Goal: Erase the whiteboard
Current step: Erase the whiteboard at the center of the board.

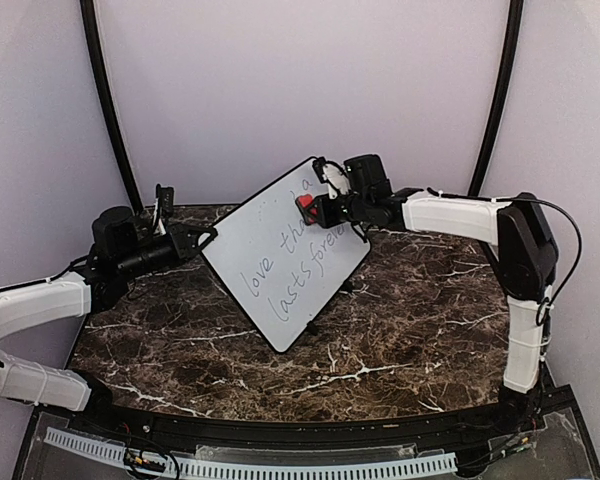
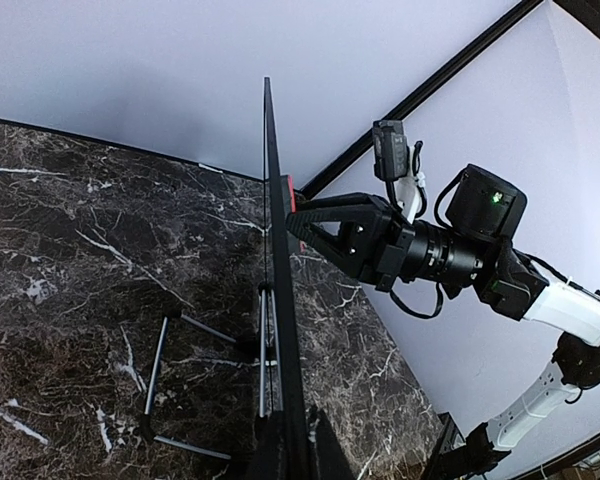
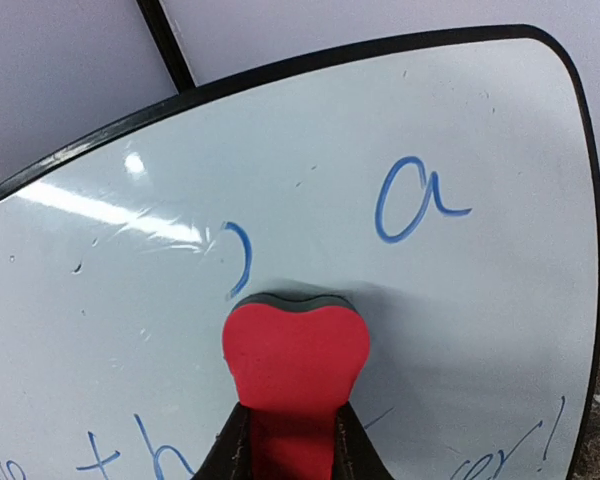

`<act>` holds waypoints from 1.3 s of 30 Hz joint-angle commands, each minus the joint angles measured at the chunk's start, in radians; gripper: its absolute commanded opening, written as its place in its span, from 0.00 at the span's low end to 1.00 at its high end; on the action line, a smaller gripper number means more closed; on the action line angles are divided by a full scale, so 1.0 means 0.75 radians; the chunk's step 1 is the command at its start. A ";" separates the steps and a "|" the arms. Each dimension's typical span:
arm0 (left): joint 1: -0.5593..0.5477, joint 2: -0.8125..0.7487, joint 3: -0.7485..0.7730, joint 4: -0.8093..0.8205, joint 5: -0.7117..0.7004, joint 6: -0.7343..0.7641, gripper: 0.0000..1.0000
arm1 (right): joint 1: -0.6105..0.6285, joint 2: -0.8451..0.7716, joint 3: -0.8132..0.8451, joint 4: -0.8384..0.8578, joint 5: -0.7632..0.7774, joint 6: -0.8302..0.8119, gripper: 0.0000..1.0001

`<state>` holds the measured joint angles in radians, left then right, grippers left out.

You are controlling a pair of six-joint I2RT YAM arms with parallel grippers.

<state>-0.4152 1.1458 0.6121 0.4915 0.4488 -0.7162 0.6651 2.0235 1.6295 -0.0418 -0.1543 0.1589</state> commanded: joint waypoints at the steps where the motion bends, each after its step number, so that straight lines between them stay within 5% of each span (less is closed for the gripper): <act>1: -0.037 -0.071 0.023 0.204 0.226 0.041 0.00 | 0.069 -0.043 -0.130 0.016 -0.078 -0.001 0.03; 7: -0.037 -0.072 0.020 0.207 0.226 0.037 0.00 | 0.073 -0.052 -0.158 0.037 -0.020 0.035 0.03; 20: -0.037 -0.077 0.020 0.204 0.223 0.040 0.00 | 0.025 0.133 0.259 -0.116 -0.045 0.041 0.03; 30: -0.037 -0.071 0.020 0.211 0.228 0.036 0.00 | 0.123 0.016 -0.028 0.006 -0.147 0.032 0.03; 39: -0.037 -0.066 0.018 0.215 0.227 0.032 0.00 | 0.216 -0.021 -0.034 0.050 -0.111 0.051 0.03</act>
<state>-0.4152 1.1458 0.6121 0.4908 0.4446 -0.7258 0.7971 2.0010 1.6119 0.0151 -0.2070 0.1810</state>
